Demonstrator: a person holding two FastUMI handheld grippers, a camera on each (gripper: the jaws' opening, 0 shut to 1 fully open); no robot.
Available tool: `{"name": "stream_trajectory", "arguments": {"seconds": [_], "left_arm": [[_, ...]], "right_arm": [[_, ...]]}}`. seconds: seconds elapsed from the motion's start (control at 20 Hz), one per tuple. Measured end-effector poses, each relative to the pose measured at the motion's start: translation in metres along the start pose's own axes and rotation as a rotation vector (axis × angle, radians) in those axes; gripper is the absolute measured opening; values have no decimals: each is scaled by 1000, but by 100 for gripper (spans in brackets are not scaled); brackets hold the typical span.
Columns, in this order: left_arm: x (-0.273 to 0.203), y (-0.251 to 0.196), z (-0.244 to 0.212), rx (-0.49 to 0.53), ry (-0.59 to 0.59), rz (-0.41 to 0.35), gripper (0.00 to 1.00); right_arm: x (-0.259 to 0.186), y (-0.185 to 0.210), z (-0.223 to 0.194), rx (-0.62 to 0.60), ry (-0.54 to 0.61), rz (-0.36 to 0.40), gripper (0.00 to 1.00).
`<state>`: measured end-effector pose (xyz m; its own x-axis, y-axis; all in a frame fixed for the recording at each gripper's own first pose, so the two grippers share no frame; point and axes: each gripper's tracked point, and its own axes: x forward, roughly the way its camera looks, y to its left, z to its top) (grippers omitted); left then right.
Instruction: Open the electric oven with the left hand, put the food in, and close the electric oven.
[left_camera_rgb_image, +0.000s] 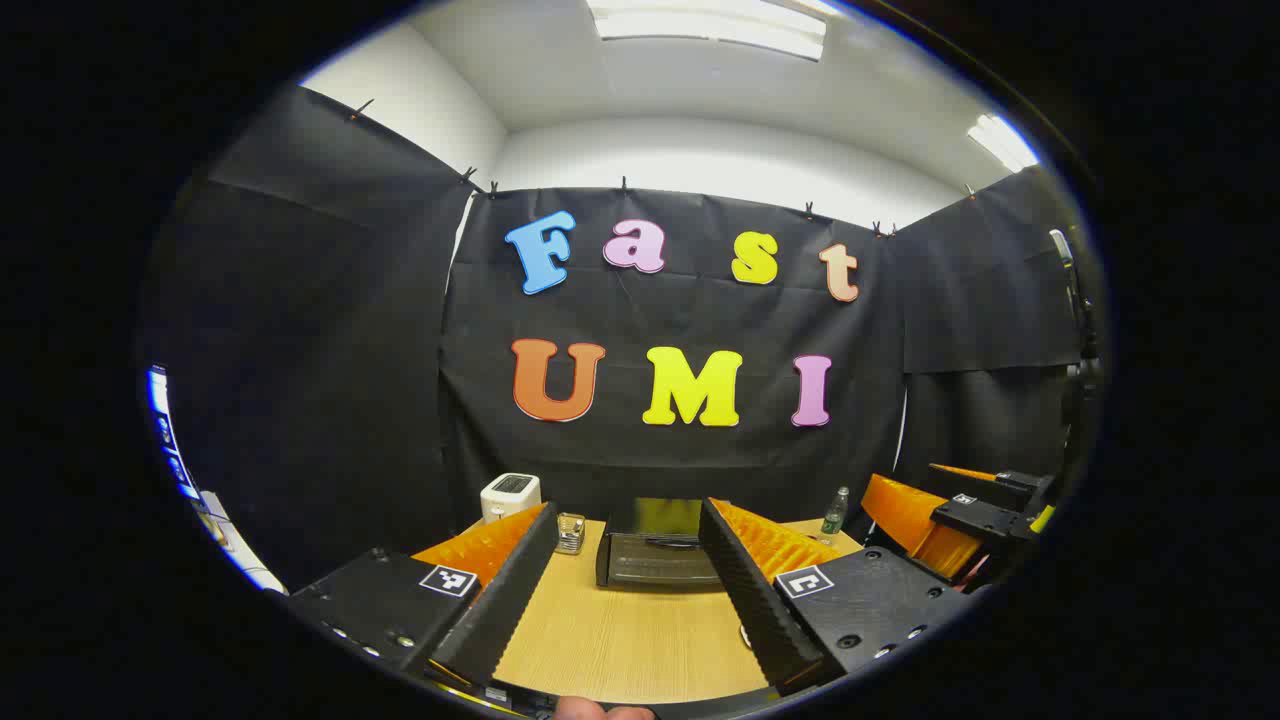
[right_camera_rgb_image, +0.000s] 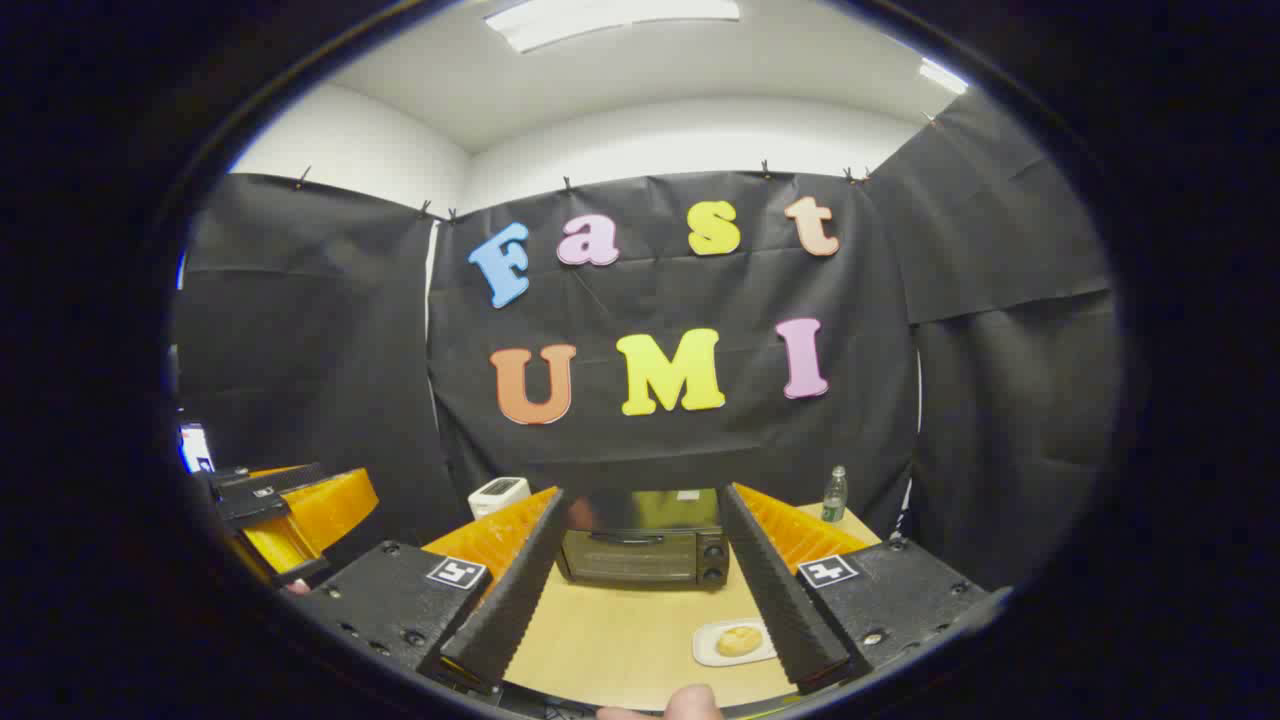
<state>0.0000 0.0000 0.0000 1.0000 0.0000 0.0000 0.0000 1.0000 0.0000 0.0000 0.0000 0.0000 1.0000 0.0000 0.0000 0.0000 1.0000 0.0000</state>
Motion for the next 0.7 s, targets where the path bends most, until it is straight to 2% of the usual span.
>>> {"name": "stream_trajectory", "arguments": {"seconds": [0.4,0.7], "left_arm": [[-5,-5,-7,4,22,-12,93],[-10,3,-13,-17,31,12,93]], "right_arm": [[-2,1,11,6,-24,8,97],[-3,6,7,2,-14,23,97]]}}
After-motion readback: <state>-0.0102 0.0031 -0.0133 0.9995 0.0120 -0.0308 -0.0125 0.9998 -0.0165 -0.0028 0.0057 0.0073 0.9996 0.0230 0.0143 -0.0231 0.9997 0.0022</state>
